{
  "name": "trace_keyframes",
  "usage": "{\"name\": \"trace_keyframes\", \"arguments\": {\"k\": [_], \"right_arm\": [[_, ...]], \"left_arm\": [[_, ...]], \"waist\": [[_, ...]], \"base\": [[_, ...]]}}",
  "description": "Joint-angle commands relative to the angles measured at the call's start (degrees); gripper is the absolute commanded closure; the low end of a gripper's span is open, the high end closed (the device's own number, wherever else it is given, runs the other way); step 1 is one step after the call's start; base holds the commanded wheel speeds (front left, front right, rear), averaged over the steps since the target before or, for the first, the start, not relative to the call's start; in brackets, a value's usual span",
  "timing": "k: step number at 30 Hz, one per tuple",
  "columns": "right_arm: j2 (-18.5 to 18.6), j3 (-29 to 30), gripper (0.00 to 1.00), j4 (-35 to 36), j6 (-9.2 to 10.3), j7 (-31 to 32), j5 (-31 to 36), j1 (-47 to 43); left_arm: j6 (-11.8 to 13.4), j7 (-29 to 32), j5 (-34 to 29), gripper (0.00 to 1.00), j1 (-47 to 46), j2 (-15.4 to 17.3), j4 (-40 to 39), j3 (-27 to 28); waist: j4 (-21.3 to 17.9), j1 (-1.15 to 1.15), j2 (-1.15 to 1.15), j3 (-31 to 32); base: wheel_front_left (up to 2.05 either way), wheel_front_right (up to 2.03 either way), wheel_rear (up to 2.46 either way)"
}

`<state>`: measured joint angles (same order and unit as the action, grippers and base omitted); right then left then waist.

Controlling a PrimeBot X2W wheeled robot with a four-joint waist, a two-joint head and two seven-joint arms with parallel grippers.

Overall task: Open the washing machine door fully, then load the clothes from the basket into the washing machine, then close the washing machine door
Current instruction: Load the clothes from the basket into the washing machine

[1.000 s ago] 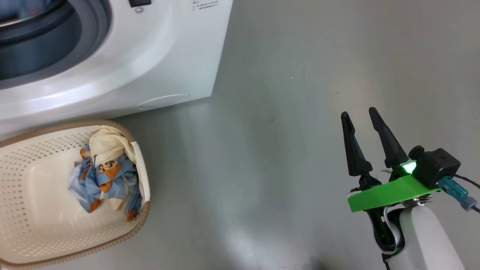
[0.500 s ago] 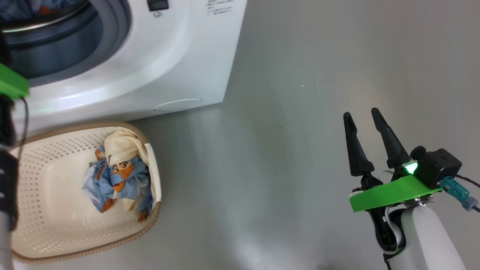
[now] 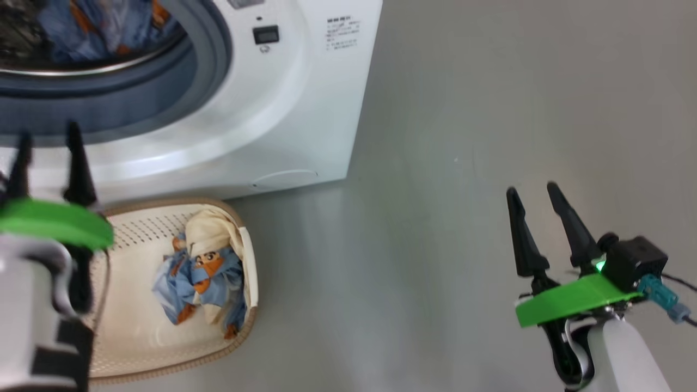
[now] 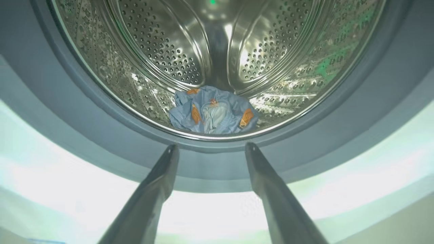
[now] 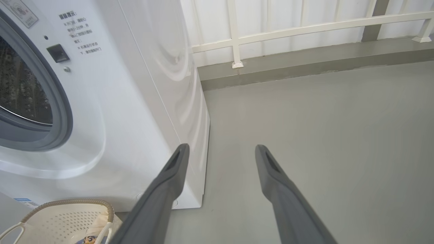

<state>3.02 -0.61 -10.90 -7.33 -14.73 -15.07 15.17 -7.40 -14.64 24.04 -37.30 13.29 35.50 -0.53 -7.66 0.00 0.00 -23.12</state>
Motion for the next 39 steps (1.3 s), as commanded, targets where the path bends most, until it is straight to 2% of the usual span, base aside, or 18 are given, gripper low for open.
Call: {"name": "trace_keyframes", "arguments": {"k": [1,10,20,29,39], "right_arm": [[-0.14,-0.92,0.0,1.02,-0.16,-0.27,0.65,-1.35],[0.69,0.4,0.0,0.34,-0.16,-0.27,1.33,-7.27],[2.52,2.1,0.0,1.25,-0.16,-0.27,0.58,-13.7],[3.1,3.56,0.0,2.51,-0.16,-0.27,0.31,-17.07],[2.72,4.07,0.0,3.37,-0.16,-0.27,0.58,-17.25]], "left_arm": [[-0.09,-0.36,-0.99,0.0,1.67,1.94,-1.94,1.79],[-0.09,-0.36,-4.48,0.0,16.4,-2.7,-9.29,3.72],[-0.09,-0.36,-6.43,0.0,28.84,-4.86,-16.8,5.69],[-0.09,-0.36,-7.63,0.0,38.24,-6.06,-23.96,7.64],[-0.09,-0.36,-7.9,0.0,41.19,-7.42,-27.5,9.9]], "waist": [[1.36,0.0,0.0,2.65],[4.05,0.0,0.0,10.65],[6.21,0.0,0.0,16.27],[6.58,0.0,0.0,17.85],[6.28,0.0,0.0,17.18]], "base": [[0.0,0.0,0.0],[0.0,0.0,0.0],[0.0,0.0,0.0],[0.0,0.0,0.0],[0.0,0.0,0.0]]}}
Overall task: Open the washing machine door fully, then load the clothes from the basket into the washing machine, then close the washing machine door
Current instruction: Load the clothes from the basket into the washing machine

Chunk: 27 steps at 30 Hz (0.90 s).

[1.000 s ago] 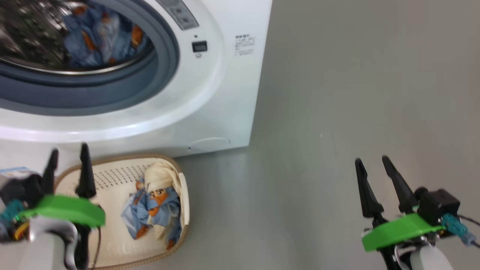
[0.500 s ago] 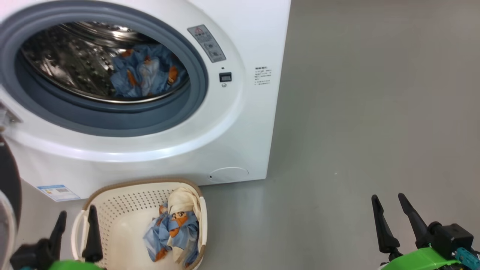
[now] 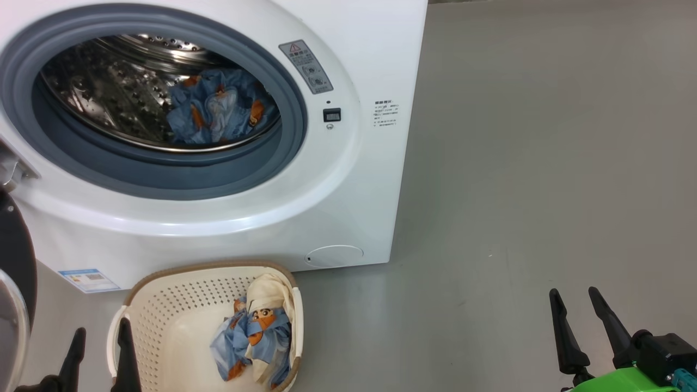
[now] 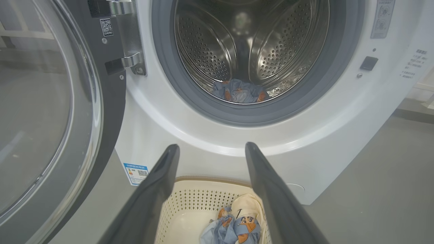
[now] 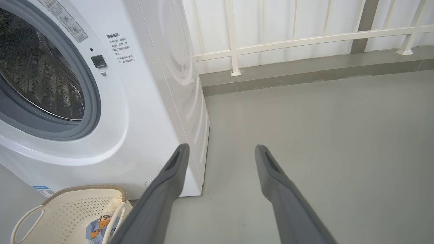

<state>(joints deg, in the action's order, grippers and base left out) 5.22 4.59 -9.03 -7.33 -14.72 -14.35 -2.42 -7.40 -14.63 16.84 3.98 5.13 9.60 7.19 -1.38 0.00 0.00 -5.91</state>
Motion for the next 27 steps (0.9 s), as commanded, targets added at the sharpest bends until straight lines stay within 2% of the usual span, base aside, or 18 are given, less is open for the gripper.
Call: {"name": "trace_keyframes", "arguments": {"k": [1,16,27], "right_arm": [[0.47,-1.1,0.0,1.51,-0.16,-0.28,-0.11,0.37],[-0.28,-1.13,0.0,1.67,-0.16,-0.28,-0.04,1.87],[-1.49,-1.71,0.0,2.15,-0.16,-0.28,0.51,6.23]], "left_arm": [[-0.09,-0.37,-0.73,0.0,-0.04,0.66,-1.64,2.23],[-0.09,-0.37,0.29,0.0,-0.95,0.31,-1.11,2.74],[-0.09,-0.37,4.23,0.0,-5.65,1.23,5.98,-1.39]], "waist": [[-0.01,0.0,0.0,-0.08],[-0.02,0.0,0.0,-2.0],[-0.79,0.0,0.0,-6.98]], "base": [[0.0,0.0,0.0],[0.0,0.0,0.0],[0.0,0.0,0.0]]}}
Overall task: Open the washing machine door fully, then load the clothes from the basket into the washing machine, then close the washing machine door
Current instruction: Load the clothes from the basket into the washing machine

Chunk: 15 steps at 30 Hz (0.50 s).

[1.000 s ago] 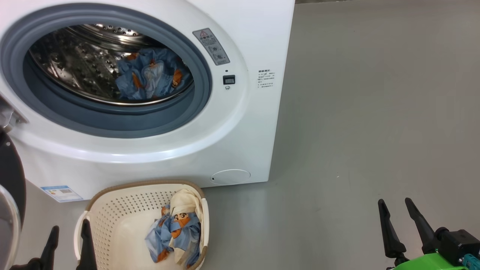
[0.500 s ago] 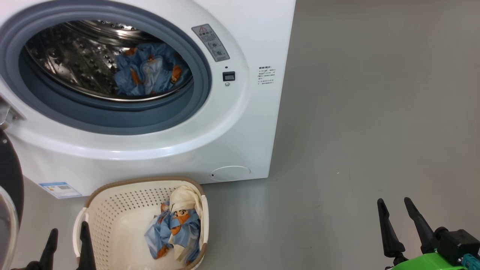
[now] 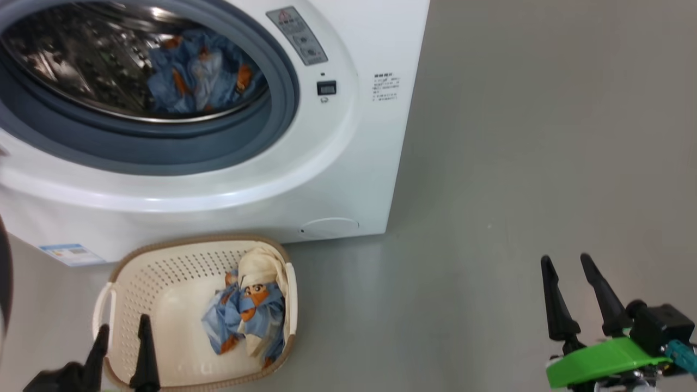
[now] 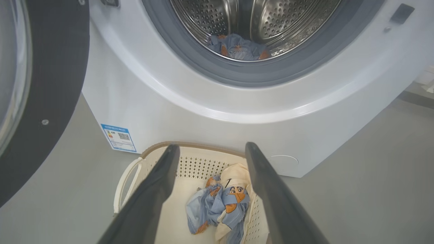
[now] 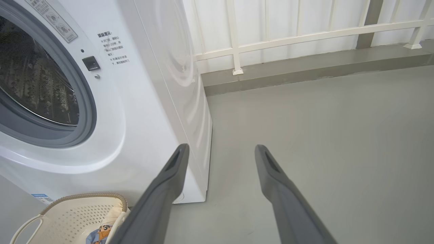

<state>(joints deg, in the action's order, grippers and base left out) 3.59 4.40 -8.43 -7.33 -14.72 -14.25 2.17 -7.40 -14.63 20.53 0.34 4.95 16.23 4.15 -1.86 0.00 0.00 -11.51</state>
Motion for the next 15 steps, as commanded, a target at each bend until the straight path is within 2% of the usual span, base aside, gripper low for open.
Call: {"name": "trace_keyframes", "arguments": {"k": [1,15], "right_arm": [[0.05,-1.59,0.0,1.68,-0.16,-0.28,0.49,2.11],[-0.63,-3.2,0.0,2.82,-0.16,-0.28,1.5,8.12]], "left_arm": [[-0.09,-0.37,0.91,0.0,-2.74,1.64,0.36,1.13],[-0.09,-0.37,5.26,0.0,-15.05,5.11,13.25,-7.28]], "waist": [[-0.34,0.0,0.0,-2.02],[-1.33,0.0,0.0,-12.69]], "base": [[0.0,0.0,0.0],[0.0,0.0,0.0]]}}
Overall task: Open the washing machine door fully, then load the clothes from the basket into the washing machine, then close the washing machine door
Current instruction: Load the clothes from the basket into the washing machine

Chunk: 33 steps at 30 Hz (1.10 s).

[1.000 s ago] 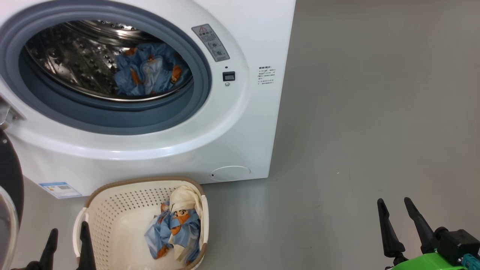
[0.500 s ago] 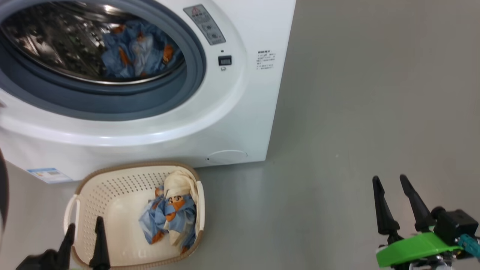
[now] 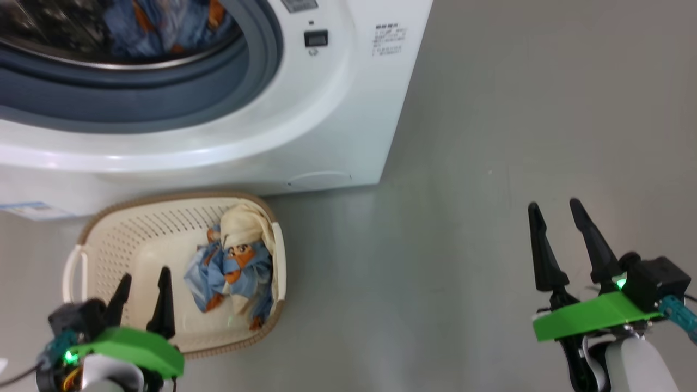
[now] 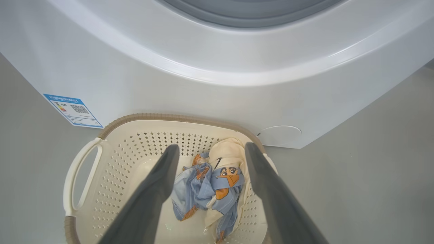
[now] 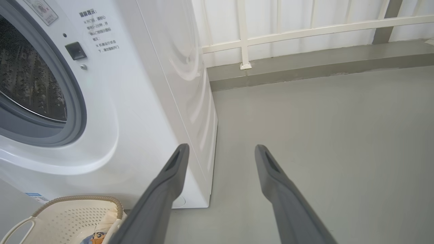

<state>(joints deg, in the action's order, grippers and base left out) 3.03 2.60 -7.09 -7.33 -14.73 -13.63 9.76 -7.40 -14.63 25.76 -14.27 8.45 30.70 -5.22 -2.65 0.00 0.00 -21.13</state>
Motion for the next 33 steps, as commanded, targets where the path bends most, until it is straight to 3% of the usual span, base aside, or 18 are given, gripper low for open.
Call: {"name": "trace_keyframes", "arguments": {"k": [1,33], "right_arm": [[-0.09,-1.54,0.0,1.51,-0.16,-0.27,0.95,1.09],[-0.15,-5.95,0.0,1.24,-0.16,-0.27,-1.33,12.71]], "left_arm": [[-0.09,-0.37,0.39,0.0,-1.53,1.86,-0.35,1.4],[-0.09,-0.37,14.46,0.0,-28.75,7.81,20.93,-23.93]], "waist": [[-0.6,0.0,0.0,-4.06],[-1.88,0.0,0.0,-26.25]], "base": [[0.0,0.0,0.0],[0.0,0.0,0.0]]}}
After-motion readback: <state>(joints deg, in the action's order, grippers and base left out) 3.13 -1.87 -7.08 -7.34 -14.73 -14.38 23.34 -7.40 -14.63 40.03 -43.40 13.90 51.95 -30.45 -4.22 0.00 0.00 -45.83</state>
